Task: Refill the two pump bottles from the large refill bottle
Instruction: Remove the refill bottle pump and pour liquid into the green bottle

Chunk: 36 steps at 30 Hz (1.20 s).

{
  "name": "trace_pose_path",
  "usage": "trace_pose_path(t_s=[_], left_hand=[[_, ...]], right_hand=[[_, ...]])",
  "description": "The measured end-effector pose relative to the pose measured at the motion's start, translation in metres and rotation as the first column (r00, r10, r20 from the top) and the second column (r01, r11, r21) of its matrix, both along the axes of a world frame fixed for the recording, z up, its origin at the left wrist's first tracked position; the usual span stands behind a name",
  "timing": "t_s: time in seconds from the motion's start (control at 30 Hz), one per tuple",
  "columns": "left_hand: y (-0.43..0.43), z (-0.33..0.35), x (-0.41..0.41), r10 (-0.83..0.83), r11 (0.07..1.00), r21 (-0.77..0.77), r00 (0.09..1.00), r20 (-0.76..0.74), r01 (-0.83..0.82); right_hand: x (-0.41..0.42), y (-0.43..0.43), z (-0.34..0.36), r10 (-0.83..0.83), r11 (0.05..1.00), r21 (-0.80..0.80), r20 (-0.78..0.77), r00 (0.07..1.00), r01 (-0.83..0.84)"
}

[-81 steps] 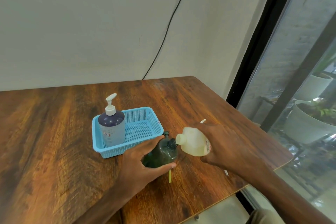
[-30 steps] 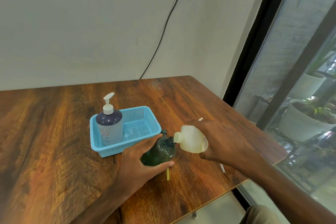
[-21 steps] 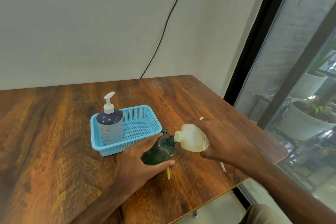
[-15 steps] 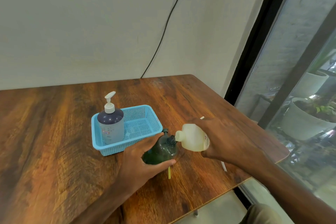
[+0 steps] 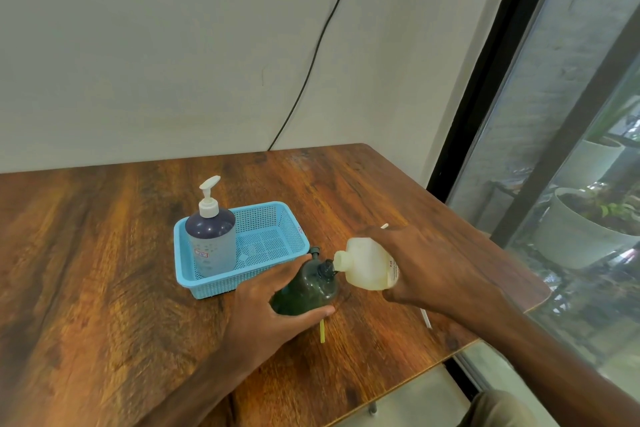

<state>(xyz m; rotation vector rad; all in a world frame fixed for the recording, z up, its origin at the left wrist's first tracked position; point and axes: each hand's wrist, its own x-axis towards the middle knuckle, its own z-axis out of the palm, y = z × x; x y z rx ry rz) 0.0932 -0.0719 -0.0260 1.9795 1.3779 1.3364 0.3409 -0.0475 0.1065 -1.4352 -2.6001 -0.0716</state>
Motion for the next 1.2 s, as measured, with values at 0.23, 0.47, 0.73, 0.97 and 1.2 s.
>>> trace_pose_path(t_s=[0.23,0.47,0.73,0.97,1.2], left_hand=[[-0.0008,0.0031,0.0006,-0.017,1.0,0.026,1.0,0.011,0.017],[-0.002,0.0055,0.0008,-0.011,0.999,0.051,1.0,0.009,0.01],[-0.0017,0.0055,-0.0002,-0.012,0.998,0.06,1.0,-0.012,0.013],[-0.0016,0.0056,-0.0003,-0.011,0.998,0.057,1.0,-0.028,0.013],[-0.0015,0.0063,0.0,-0.012,0.998,0.057,1.0,-0.022,0.013]], right_hand=[[0.0008,-0.0002,-0.0004,0.006,1.0,-0.01,-0.016,1.0,-0.006],[0.0011,0.0014,-0.0019,0.0,1.0,-0.004,-0.01,1.0,0.0],[0.0007,0.0021,-0.0039,-0.015,1.0,0.006,0.011,1.0,0.015],[0.0001,0.0036,-0.0052,-0.022,1.0,-0.001,-0.006,1.0,0.022],[0.0005,0.0047,-0.0062,-0.032,0.999,-0.004,0.0,0.999,0.032]])
